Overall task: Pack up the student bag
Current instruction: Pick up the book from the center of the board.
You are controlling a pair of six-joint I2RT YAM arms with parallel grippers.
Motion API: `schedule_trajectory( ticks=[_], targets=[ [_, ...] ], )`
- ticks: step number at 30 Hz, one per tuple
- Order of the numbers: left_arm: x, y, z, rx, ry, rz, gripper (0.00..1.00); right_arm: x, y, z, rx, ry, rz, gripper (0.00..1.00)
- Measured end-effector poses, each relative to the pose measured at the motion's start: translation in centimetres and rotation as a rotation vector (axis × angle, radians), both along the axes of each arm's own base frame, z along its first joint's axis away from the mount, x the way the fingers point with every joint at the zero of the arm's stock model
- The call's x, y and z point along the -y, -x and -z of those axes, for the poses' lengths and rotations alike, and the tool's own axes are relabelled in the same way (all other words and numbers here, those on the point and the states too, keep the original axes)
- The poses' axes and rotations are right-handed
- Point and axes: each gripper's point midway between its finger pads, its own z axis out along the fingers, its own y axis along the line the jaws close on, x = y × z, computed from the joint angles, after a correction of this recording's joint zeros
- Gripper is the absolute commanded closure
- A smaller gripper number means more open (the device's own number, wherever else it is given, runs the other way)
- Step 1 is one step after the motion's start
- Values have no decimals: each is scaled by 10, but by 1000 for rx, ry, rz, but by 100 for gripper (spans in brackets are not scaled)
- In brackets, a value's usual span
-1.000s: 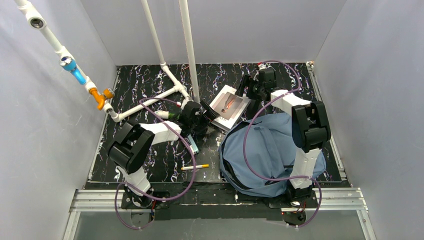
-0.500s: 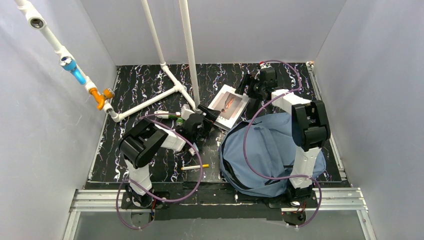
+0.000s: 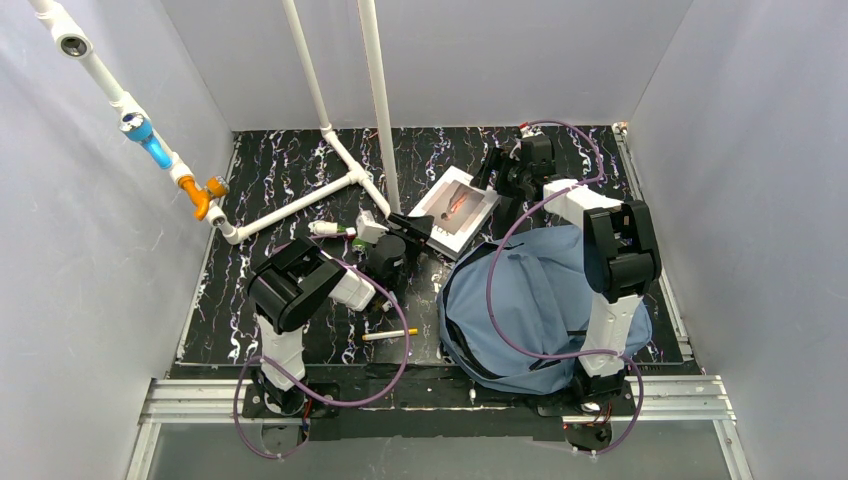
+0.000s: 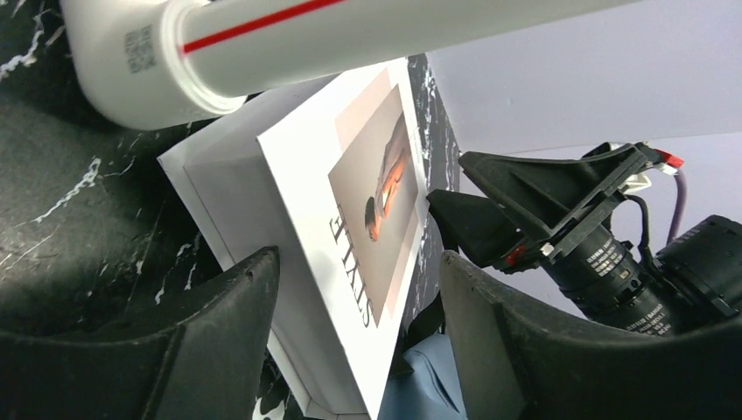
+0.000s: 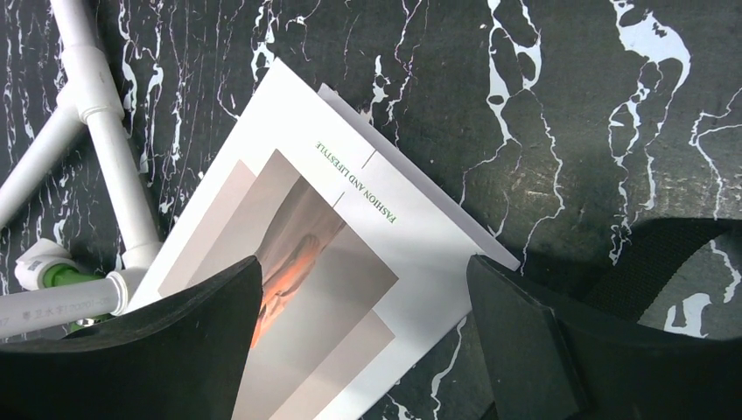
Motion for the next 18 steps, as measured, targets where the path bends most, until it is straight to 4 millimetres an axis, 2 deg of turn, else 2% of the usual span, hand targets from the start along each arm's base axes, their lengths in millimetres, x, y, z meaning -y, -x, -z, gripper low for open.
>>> schedule_trajectory(
  ticks=[3, 5, 13, 16, 18],
  targets=[
    [0, -2, -6, 22, 12, -6, 37, 0, 0, -1, 18, 3, -5, 4],
    [0, -3, -10, 32, 17, -11, 41, 1, 1, -1, 22, 12, -11, 4],
    [2, -2, -22, 56, 50, -17, 78, 5, 3, -1, 37, 64, -30, 2],
    [4, -2, -25, 56, 83, -12, 93, 8, 15, 0, 10, 120, -39, 2],
    [8, 0, -27, 50, 108, 3, 96, 8, 30, 7, -39, 160, -61, 2]
  ],
)
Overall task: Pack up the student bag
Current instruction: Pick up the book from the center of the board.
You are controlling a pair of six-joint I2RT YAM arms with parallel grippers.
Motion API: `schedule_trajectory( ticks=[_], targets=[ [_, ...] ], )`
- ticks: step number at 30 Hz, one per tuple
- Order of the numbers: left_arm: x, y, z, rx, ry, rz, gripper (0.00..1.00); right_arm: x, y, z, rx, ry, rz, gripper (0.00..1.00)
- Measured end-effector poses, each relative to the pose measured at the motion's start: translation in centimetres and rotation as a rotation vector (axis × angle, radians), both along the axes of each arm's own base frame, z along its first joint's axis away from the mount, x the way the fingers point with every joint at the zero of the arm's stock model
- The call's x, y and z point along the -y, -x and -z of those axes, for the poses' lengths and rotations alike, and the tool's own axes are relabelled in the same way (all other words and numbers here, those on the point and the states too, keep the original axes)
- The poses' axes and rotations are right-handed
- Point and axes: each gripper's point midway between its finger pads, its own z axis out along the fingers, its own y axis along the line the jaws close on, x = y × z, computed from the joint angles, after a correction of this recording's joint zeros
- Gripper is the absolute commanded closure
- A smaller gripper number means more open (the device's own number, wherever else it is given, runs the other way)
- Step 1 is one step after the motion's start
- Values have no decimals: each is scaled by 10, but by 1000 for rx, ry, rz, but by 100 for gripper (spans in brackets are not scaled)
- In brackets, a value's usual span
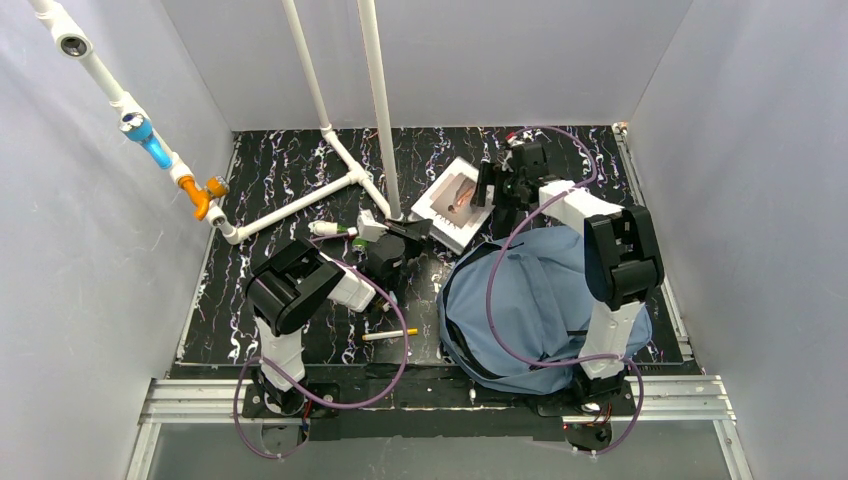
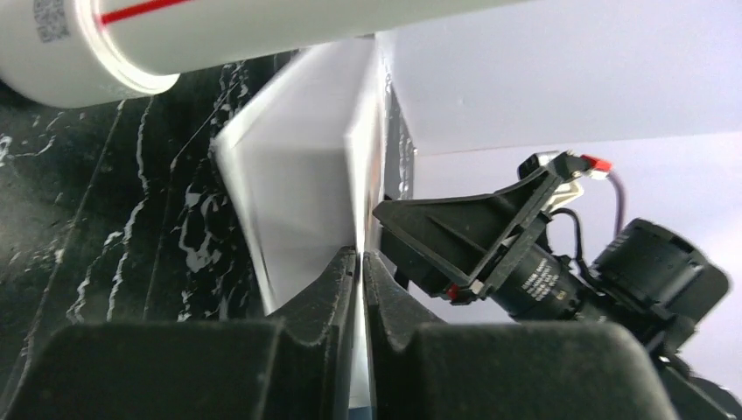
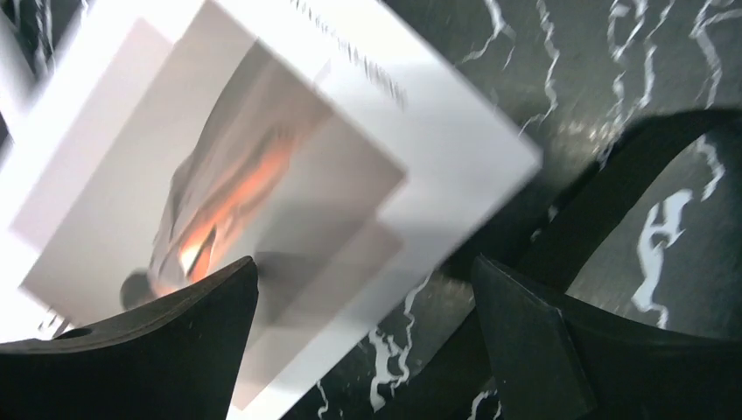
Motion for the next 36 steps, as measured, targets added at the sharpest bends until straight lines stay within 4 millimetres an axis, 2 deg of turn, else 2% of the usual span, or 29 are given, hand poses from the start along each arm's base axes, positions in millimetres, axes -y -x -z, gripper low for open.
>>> schedule_trajectory(
  ticks=[2, 4, 7, 12, 16, 19, 21, 26, 30, 36],
  targets=[
    [1, 2, 4, -17, 3, 9, 98, -3, 11, 5, -30, 38, -16, 2],
    [2, 5, 9, -38, 4, 17, 100, -5, 19, 2, -25, 91, -35, 1],
    [4, 7, 6, -45, 7, 32, 100, -10, 39, -3, -34, 169, -78, 2],
    [4, 10, -9, -58, 38, 46, 100, -27, 69, -29, 103, 281, -211, 2],
    [7, 8, -14, -99, 52, 65, 100, -62, 112, -50, 322, 395, -420, 2],
    [9, 6, -17, -133, 70, 81, 100, -88, 134, -60, 454, 447, -553, 2],
    [9, 7, -21, -149, 78, 89, 100, -91, 138, -61, 510, 482, -593, 2],
    [5, 6, -27, -185, 100, 98, 100, -75, 146, -49, 621, 608, -640, 2],
    [5, 6, -30, -217, 119, 112, 100, -73, 146, -43, 687, 682, -658, 0],
    [6, 8, -28, -260, 136, 142, 100, -72, 120, -51, 796, 808, -578, 0]
  ],
)
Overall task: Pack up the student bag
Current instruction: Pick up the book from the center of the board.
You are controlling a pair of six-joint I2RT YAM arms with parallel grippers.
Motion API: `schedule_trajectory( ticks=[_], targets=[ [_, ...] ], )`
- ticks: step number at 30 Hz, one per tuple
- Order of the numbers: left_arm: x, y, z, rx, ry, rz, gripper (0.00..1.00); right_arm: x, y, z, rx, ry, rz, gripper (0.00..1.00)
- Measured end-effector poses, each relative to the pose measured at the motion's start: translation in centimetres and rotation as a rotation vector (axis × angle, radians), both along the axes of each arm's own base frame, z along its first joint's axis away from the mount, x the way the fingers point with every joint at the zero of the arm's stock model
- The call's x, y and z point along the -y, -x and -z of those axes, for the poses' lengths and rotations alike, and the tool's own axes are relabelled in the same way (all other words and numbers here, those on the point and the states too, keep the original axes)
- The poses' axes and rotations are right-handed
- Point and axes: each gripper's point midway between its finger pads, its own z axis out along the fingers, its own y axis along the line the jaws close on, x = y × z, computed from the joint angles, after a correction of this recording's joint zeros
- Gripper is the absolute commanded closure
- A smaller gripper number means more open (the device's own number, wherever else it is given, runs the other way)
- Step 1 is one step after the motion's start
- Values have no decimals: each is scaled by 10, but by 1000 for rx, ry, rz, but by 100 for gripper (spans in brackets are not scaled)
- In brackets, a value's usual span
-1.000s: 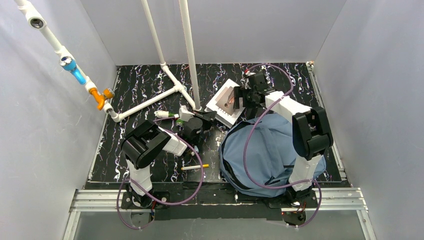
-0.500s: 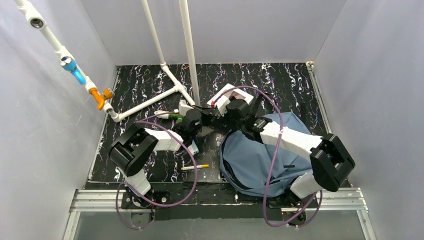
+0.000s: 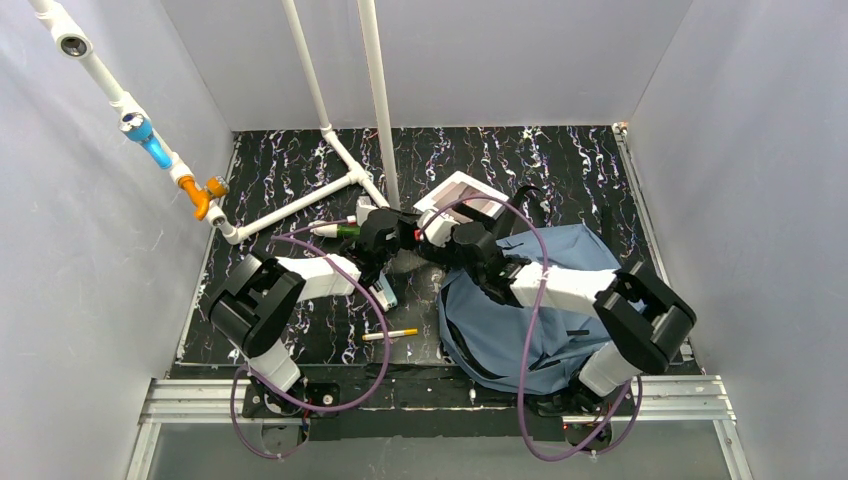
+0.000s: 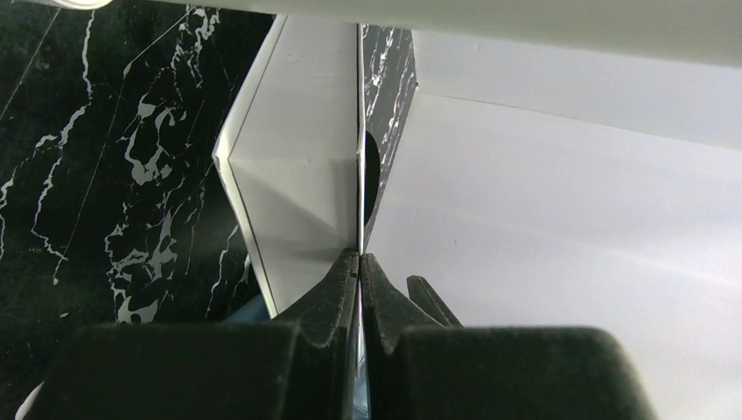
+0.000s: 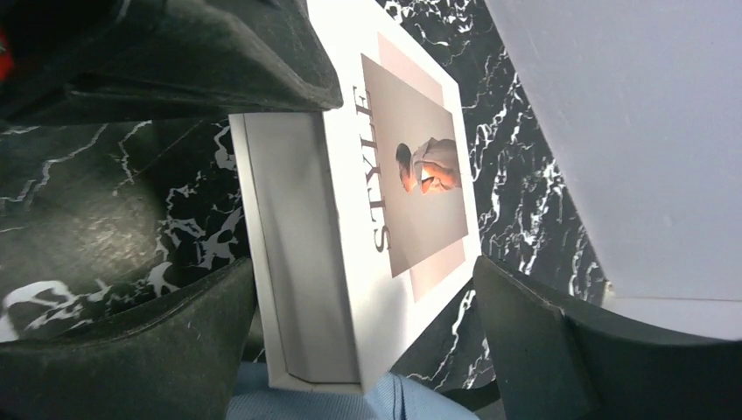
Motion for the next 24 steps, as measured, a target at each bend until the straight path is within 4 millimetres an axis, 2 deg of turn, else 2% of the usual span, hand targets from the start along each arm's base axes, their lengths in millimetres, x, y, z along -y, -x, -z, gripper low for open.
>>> schedule_trajectory(
  ticks=[5, 7, 8, 11, 13, 15, 17, 19, 24],
  targets=[
    [-1, 2, 4, -33, 12, 16, 100, 1, -11, 12, 71, 94, 13, 0],
    [-1, 3, 5, -42, 14, 20, 100, 2, -16, 14, 103, 126, 25, 7],
    [-2, 3, 4, -45, 15, 22, 100, 3, -17, 14, 118, 139, 31, 13],
    [-4, 3, 1, -50, 27, 28, 100, 6, -19, 15, 170, 155, 48, 45],
    [-4, 4, -3, -49, 40, 44, 89, 8, -17, 17, 184, 165, 42, 56],
    [-4, 5, -11, -40, 52, 69, 69, 9, -16, 17, 196, 177, 31, 63],
    [-6, 6, -17, -32, 55, 81, 50, 9, -16, 15, 205, 179, 33, 68],
    [-11, 7, -27, -18, 58, 85, 35, 11, -17, 12, 209, 173, 37, 70],
    [-24, 20, -60, 48, 69, 89, 14, 11, -14, 6, 192, 152, 24, 70]
  ],
)
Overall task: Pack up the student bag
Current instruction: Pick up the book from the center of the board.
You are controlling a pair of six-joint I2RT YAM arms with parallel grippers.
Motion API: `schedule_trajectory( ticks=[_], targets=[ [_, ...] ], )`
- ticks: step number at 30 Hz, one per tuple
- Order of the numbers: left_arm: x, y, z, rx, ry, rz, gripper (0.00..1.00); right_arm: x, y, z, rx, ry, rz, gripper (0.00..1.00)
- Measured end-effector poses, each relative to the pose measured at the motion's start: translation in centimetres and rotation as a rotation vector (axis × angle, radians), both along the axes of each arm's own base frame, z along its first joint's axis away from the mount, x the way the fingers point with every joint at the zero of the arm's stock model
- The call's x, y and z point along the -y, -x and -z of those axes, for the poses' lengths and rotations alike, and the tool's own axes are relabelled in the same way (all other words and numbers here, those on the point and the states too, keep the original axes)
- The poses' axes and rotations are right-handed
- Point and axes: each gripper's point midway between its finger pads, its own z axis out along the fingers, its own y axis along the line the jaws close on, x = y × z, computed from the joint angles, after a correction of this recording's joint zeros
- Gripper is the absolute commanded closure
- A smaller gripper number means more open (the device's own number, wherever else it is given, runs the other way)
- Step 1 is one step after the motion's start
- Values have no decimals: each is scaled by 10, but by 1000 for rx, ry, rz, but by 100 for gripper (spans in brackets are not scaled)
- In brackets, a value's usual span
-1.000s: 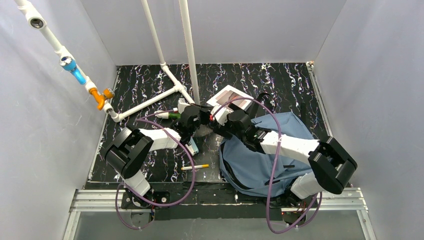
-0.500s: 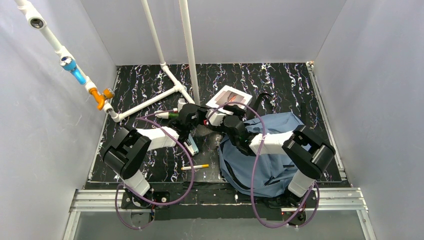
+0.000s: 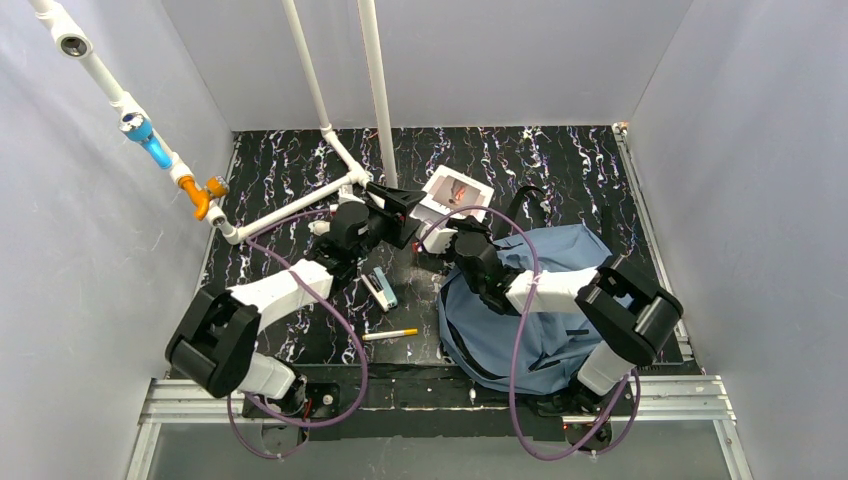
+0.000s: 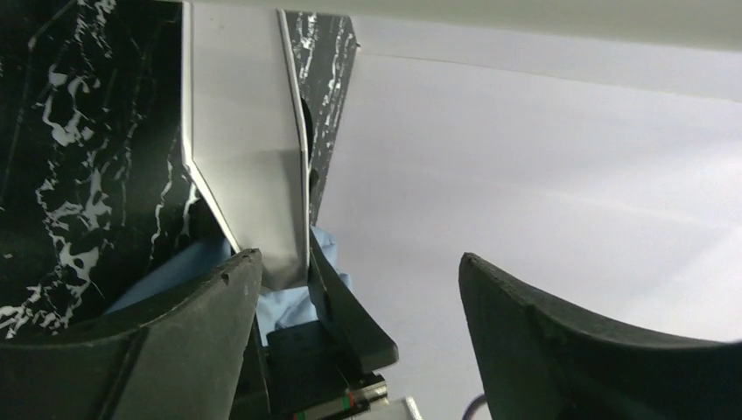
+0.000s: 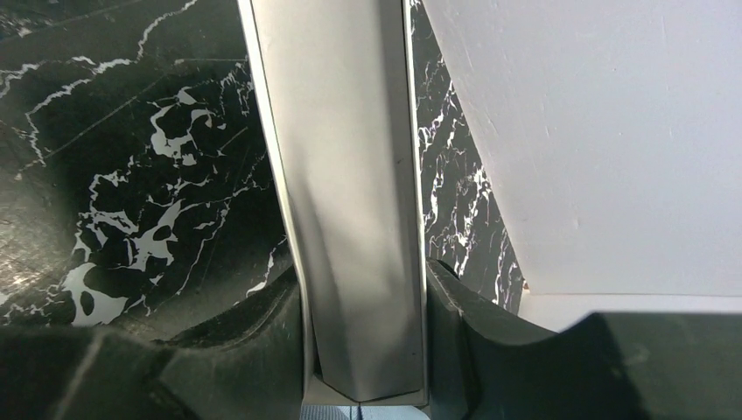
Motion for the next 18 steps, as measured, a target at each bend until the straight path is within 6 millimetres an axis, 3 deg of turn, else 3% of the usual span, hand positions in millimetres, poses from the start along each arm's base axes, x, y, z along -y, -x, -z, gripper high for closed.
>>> schedule_trajectory(
  ticks=[4, 7, 13, 18],
  targets=[
    [-4, 7, -14, 36, -1, 9, 9, -3, 4, -5, -21, -30, -21, 70],
    [-2, 9, -10, 33, -20, 22, 2, -5, 7, -9, -35, -53, -37, 71],
    [3, 20, -1, 16, -80, 20, 2, -10, 7, -16, -67, -100, -65, 71],
    [-2, 34, -20, 31, -84, 0, 2, -8, 3, -20, -89, -140, -73, 72]
  ],
)
